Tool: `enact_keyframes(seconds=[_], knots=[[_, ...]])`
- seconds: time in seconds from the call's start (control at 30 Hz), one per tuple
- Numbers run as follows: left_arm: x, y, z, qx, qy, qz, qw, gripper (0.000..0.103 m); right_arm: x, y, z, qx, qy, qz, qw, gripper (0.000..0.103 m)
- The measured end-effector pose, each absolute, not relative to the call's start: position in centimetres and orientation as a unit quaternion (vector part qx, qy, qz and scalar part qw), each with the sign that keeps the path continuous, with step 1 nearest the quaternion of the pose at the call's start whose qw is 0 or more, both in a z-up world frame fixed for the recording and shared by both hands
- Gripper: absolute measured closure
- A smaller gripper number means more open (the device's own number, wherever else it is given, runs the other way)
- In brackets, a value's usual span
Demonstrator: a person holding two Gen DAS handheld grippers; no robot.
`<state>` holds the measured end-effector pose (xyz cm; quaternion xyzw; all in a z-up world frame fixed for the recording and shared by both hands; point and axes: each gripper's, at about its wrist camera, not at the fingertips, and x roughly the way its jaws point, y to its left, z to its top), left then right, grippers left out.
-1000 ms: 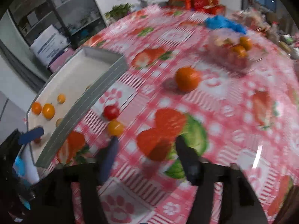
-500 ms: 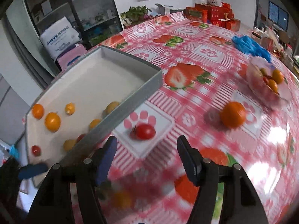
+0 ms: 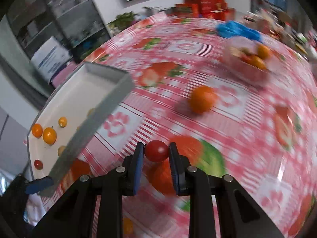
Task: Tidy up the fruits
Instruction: 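Grasp the red cherry tomato with the right gripper while the left grasps the yellow one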
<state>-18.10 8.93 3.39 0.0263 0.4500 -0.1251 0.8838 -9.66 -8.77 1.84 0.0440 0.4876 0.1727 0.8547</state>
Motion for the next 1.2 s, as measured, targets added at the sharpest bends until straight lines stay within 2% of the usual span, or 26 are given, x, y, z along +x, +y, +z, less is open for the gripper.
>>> enact_keyframes(seconds=[0.2,0.37,0.5,0.53,0.6,0.63,0.7,0.77,0.8,0.83,1.2], knots=[[-18.3,4.7,3.0,0.078,0.443,-0.152,0.880,0.000,-12.9,-13.4,2.1,0.067,0.479,0.135,0.865,0.075],[-17.1,2.5,2.1,0.066,0.463,-0.167,0.868,0.000,-15.2,-16.9,2.3,0.101,0.471,0.106,0.870,0.075],[-16.1,0.6,1.2,0.100,0.460,-0.157,0.868,0.002,-16.3,-18.9,2.2,0.119,0.468,0.092,0.871,0.075],[-15.9,0.5,1.0,0.096,0.462,-0.157,0.868,0.012,-16.5,-19.2,2.1,0.124,0.468,0.089,0.871,0.075],[-15.3,0.5,0.8,0.068,0.470,-0.162,0.865,0.018,-16.8,-19.5,1.9,0.131,0.468,0.086,0.870,0.075],[-15.2,0.6,0.9,0.066,0.468,-0.156,0.867,0.027,-17.0,-19.6,1.8,0.132,0.468,0.086,0.870,0.075],[-15.5,0.4,1.2,0.067,0.462,-0.158,0.870,0.039,-17.1,-19.7,1.6,0.135,0.469,0.085,0.869,0.075],[-15.8,0.4,1.3,0.067,0.462,-0.161,0.870,0.059,-17.3,-19.8,1.4,0.138,0.470,0.085,0.868,0.075],[-16.1,0.4,1.4,0.070,0.462,-0.165,0.868,0.074,-17.3,-19.9,1.4,0.139,0.470,0.085,0.868,0.075],[-16.3,0.4,1.5,0.070,0.464,-0.166,0.867,0.079,-17.3,-19.9,1.3,0.139,0.469,0.085,0.868,0.075],[-16.8,2.0,1.7,0.040,0.483,-0.162,0.860,0.079,-17.5,-19.1,1.7,0.134,0.468,0.090,0.869,0.075]])
